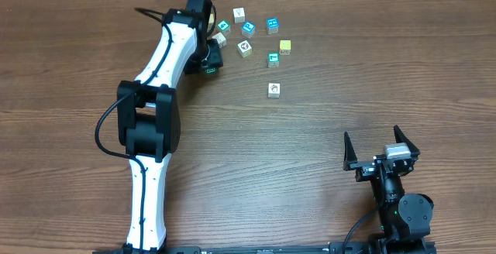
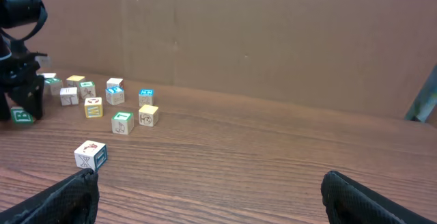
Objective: Form a horizontal line
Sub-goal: 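Lower the left gripper onto the yellow-edged pineapple block and close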
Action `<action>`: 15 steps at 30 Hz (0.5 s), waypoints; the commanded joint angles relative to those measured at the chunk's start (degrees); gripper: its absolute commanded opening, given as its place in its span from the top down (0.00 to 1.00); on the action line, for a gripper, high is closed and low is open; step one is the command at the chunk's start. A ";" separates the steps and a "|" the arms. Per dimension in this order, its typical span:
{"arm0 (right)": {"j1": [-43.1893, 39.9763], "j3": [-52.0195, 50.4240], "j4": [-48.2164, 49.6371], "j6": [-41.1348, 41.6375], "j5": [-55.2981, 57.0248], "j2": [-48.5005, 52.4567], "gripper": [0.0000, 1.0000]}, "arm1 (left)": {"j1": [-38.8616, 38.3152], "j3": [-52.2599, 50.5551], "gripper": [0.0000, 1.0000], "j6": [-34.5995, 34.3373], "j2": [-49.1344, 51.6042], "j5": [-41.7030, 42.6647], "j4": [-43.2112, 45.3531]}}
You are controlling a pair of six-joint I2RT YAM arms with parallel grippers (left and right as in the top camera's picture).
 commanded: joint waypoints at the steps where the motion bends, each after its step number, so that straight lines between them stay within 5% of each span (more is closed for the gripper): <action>1: -0.39 -0.61 0.37 -0.20 -0.28 -0.55 0.00 | -0.42 -0.70 0.53 -0.68 1.07 -0.48 0.81; 15: -0.39 -0.61 0.37 -0.20 -0.28 -0.55 0.00 | -0.37 1.95 0.49 -0.39 1.03 -0.50 2.58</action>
